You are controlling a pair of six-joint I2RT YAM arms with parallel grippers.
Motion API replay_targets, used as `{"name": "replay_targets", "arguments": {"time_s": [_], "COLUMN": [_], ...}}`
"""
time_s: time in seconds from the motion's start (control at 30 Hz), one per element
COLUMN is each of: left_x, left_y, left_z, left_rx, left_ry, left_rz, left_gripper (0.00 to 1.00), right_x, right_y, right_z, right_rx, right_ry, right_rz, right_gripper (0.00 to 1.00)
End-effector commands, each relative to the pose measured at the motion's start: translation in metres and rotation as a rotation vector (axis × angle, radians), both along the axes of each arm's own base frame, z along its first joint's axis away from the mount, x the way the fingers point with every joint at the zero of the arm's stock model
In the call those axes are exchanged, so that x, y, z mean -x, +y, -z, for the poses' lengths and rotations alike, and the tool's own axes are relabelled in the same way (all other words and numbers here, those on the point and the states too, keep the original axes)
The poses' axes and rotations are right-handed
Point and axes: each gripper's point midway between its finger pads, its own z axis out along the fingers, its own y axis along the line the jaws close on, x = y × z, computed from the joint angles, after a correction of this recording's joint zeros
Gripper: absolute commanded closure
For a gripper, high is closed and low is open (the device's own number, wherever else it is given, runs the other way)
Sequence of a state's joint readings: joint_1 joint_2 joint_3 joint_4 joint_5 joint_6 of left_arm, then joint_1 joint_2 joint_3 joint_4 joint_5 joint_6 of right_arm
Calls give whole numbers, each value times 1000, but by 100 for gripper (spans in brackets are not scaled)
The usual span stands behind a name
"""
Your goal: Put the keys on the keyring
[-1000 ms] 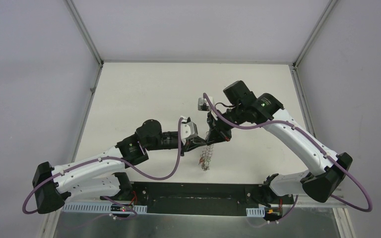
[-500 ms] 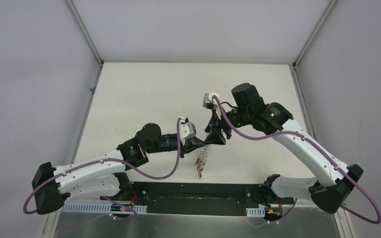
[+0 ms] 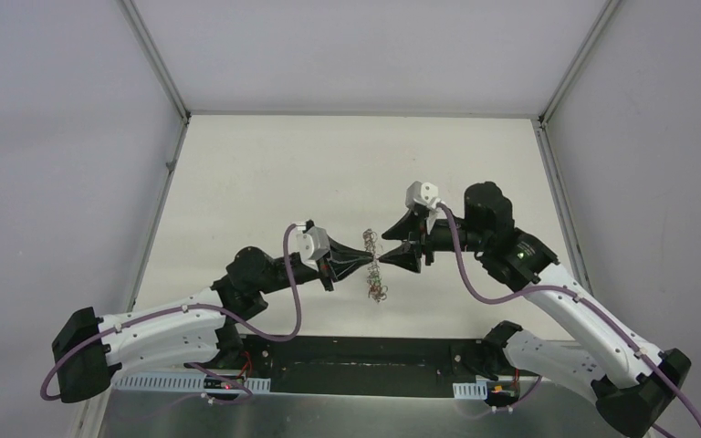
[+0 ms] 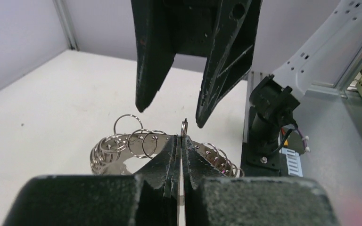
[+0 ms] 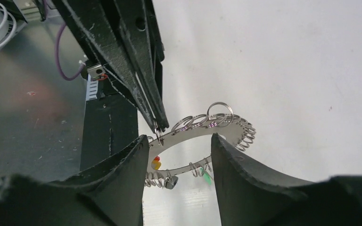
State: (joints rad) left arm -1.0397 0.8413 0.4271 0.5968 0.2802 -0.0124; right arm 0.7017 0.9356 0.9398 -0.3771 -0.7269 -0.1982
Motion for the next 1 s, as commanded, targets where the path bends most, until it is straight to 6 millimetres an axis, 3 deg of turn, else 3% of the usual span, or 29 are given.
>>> {"name": "replay_targets", "arguments": {"time_s": [0.0, 0.4, 0.57, 0.7, 0.83, 0.97], "left_x": [16, 24, 24, 24, 25, 25], "left_y": [15, 16, 18, 19, 19, 18], "left_z": [-62, -72, -75, -77, -78, -78], "left_rx": [203, 224, 228, 230, 232, 232], "left_ry": [-164, -215, -220, -221, -223, -222], "left_rz": [31, 63, 60, 57, 58, 63], "left_gripper": [100, 100, 100, 100, 100, 100], "right_x": [14, 34, 33, 33, 34, 32], "right_y": [6, 4, 6, 7, 8, 10], "right_z": [-47, -55, -50, -46, -42, -41], "right_rx": [-198, -258, -249, -236, -221, -215], "right_ry": [-181, -281, -258, -248, -233, -224], "right_rz": [-105, -221, -227, -239, -258, -258], "right_gripper": [48, 75, 76, 68, 66, 77]}}
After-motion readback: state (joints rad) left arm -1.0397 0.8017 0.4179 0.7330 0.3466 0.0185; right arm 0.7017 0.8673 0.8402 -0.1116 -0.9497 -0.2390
